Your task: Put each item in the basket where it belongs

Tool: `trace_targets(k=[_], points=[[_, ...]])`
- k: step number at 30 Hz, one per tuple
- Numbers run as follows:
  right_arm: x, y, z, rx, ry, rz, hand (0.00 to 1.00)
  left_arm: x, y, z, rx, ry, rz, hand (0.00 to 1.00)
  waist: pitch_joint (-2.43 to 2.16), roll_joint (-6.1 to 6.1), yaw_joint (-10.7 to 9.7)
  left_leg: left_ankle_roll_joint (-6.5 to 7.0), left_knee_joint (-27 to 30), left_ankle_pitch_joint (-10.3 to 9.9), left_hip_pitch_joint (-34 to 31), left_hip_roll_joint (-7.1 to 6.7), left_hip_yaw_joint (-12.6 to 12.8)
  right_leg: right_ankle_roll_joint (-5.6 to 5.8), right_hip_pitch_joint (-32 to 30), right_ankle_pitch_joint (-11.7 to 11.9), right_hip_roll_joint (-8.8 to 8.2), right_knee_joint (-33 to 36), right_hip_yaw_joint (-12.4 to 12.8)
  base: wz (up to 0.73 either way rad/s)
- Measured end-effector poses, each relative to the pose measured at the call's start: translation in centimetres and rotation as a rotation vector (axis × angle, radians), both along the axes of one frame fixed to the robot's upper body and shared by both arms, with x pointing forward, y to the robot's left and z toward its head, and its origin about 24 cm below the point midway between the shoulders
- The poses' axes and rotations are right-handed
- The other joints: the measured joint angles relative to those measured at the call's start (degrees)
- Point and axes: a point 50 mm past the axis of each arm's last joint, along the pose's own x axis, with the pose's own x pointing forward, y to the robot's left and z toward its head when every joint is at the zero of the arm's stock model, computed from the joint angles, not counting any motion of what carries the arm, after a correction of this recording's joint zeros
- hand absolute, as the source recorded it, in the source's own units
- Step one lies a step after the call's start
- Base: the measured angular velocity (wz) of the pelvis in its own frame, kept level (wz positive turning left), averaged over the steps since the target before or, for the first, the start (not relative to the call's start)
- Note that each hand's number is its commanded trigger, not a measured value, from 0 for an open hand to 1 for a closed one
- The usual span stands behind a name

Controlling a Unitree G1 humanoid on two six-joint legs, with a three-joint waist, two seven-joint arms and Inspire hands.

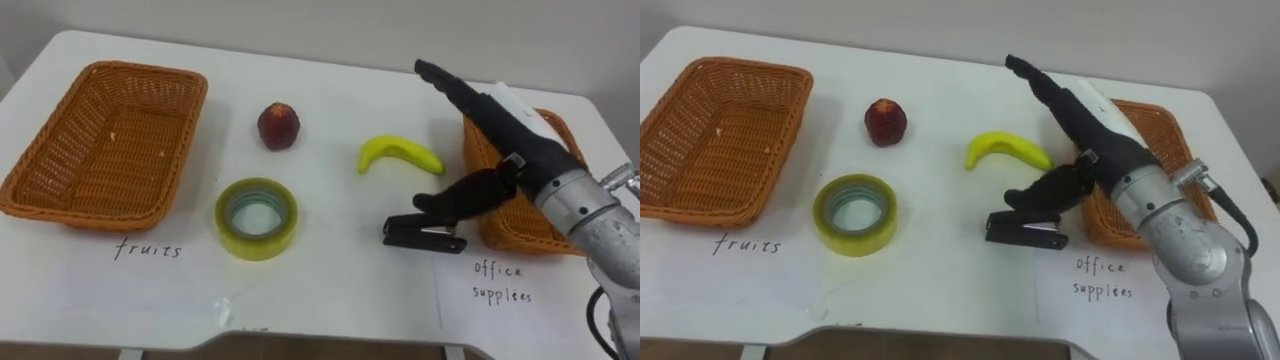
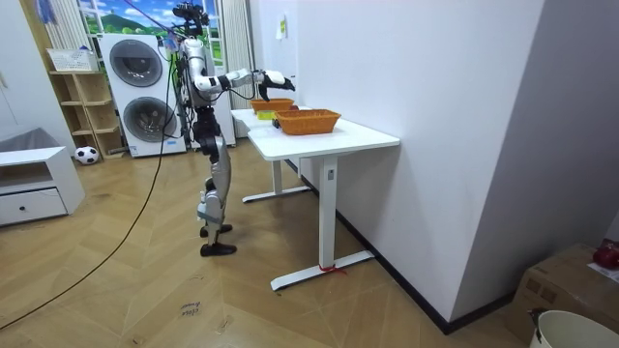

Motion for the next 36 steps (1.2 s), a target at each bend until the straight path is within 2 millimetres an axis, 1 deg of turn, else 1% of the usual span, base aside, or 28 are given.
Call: trace_targets(k=[7, 9, 12, 14, 15, 21, 24, 30, 36], points=[[-0.1, 0.1, -0.3, -0.024, 0.053, 0.035, 0.00, -0.3, -0.1, -0.1, -0.006, 0.019, -0.004, 0.00, -0.07, 0.00, 0.4, -0.01, 0.0, 0.0, 0.1, -0.02, 0.1, 0.00, 0.1, 0.0, 0.03, 0.0, 0.1, 0.00], [-0.1, 0.2, -0.4, -0.027, 0.063, 0.044, 0.00, -0.2, -0.1, -0.2, -0.010, 0.020, -0.007, 0.00, 0.02, -0.14, 0.4, -0.01, 0.0, 0.0, 0.1, -0.02, 0.0, 0.00, 0.1, 0.0, 0.02, 0.0, 0.1, 0.00], [-0.1, -0.1, -1.0, -0.028, 0.104, 0.044, 0.00, 0.1, -0.1, -0.1, -0.012, 0.014, -0.009, 0.00, 0.27, -0.42, 0.7, -0.01, 0.0, 0.0, 0.1, -0.02, 0.2, 0.00, 0.1, 0.0, 0.04, -0.1, 1.0, 0.00], [-0.1, -0.1, -1.4, -0.029, 0.129, 0.049, 0.00, 0.5, 0.0, -0.1, -0.009, 0.007, -0.011, 0.00, 0.52, -0.75, 1.1, 0.00, 0.0, 0.0, 0.1, -0.02, 0.4, 0.00, 0.1, 0.0, 0.08, -0.1, 1.6, -0.05], [-0.1, -0.1, -1.5, -0.030, 0.140, 0.052, 0.00, 0.5, 0.1, -0.1, -0.007, 0.006, -0.012, 0.00, 0.56, -0.88, 1.4, 0.00, -0.1, 0.0, 0.1, -0.02, 0.6, 0.00, 0.0, 0.0, 0.08, -0.1, 1.6, -0.06], [-0.2, 0.6, -2.5, -0.041, 0.199, 0.073, 0.00, 0.7, 0.1, 0.0, -0.002, 0.003, -0.014, 0.00, 0.58, -0.99, 2.0, 0.00, -0.1, 0.0, 0.1, -0.08, 0.8, -0.09, -0.1, 0.1, 0.13, -0.1, 1.8, -0.01], [-0.2, 1.1, -3.6, -0.073, 0.249, 0.084, 0.00, 1.0, 0.1, 0.0, 0.007, -0.007, -0.014, 0.00, 0.58, -0.98, 2.1, 0.00, -0.1, 0.0, 0.1, -0.10, 0.8, -0.10, -0.1, 0.1, 0.16, -0.1, 1.8, 0.00], [-0.3, 1.3, -4.1, -0.095, 0.288, 0.091, 0.00, 1.0, 0.2, 0.1, 0.011, -0.008, -0.013, 0.00, 0.53, -1.00, 2.3, 0.00, -0.1, 0.0, 0.1, -0.07, 0.7, -0.10, -0.2, 0.1, 0.16, -0.1, 1.9, 0.00], [-0.3, 1.1, -4.6, -0.121, 0.319, 0.076, 0.00, 1.8, 0.1, 0.2, 0.006, -0.030, -0.012, 0.00, 0.44, -0.84, 2.3, 0.00, 0.0, 0.0, 0.1, -0.07, 0.7, -0.11, -0.1, 0.1, 0.13, -0.1, 1.6, 0.00]])
